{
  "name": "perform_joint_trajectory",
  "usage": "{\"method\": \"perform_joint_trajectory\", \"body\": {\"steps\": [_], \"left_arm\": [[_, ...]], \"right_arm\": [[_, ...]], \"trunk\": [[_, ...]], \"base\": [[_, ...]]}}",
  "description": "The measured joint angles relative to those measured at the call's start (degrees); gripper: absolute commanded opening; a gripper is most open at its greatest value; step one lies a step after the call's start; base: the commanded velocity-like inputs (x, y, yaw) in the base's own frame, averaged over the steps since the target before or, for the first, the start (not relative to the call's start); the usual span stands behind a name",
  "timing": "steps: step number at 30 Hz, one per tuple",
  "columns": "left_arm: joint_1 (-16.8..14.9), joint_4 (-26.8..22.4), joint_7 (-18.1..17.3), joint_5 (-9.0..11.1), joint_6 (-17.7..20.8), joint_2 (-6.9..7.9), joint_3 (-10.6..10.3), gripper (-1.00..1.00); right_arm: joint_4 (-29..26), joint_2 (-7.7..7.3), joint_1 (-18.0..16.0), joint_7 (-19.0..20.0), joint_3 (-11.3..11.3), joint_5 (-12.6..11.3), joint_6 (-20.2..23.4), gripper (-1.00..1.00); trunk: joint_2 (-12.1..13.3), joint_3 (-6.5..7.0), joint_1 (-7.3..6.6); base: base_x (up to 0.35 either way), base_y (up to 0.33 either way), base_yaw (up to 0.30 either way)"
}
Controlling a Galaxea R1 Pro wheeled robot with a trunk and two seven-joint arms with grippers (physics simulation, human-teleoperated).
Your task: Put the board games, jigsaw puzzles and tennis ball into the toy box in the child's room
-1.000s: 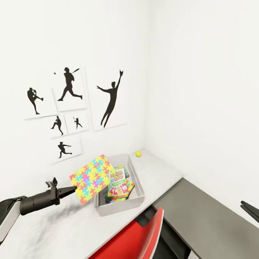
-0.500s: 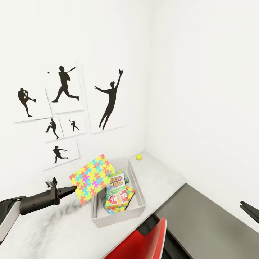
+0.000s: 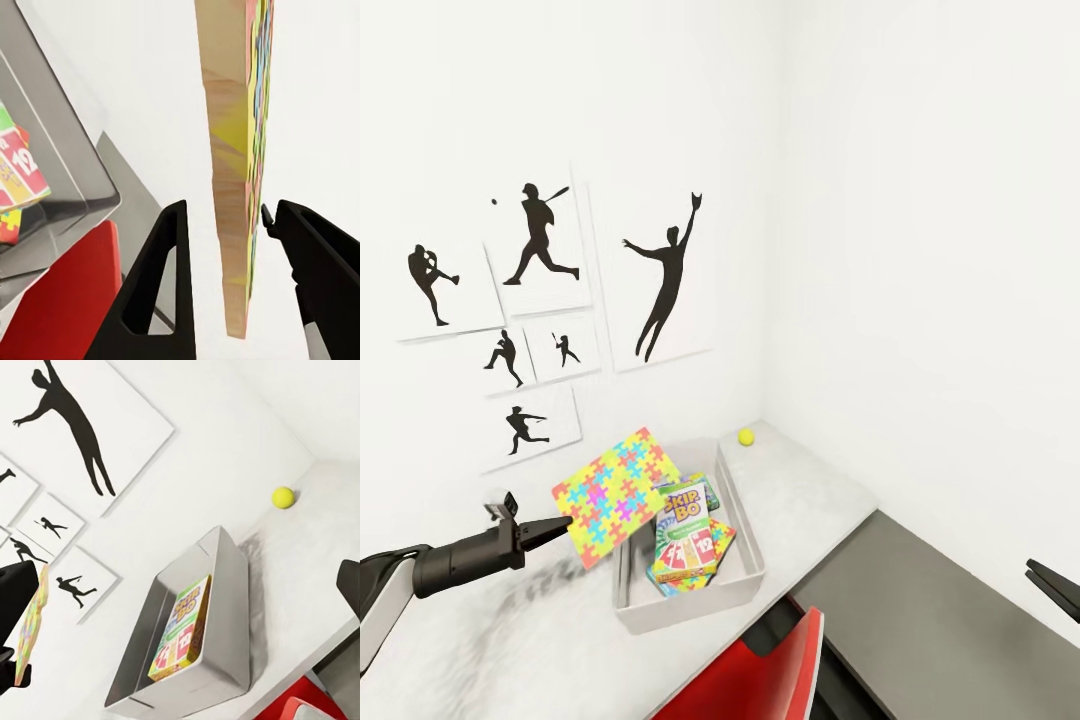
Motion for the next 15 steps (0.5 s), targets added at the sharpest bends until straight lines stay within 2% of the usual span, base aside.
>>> {"method": "perform_joint_trajectory", "body": {"steps": [15], "left_arm": [[0.00,0.06,0.34,-0.61,-0.10,-0.33,-0.12,-1.00]], "right_arm": [[0.02,0.01,0.00,-0.12,0.00,-0.06,-0.15,1.00]], "trunk": [[0.00,0.00,0.00]], "base": [[0.000,0.000,0.000]]}}
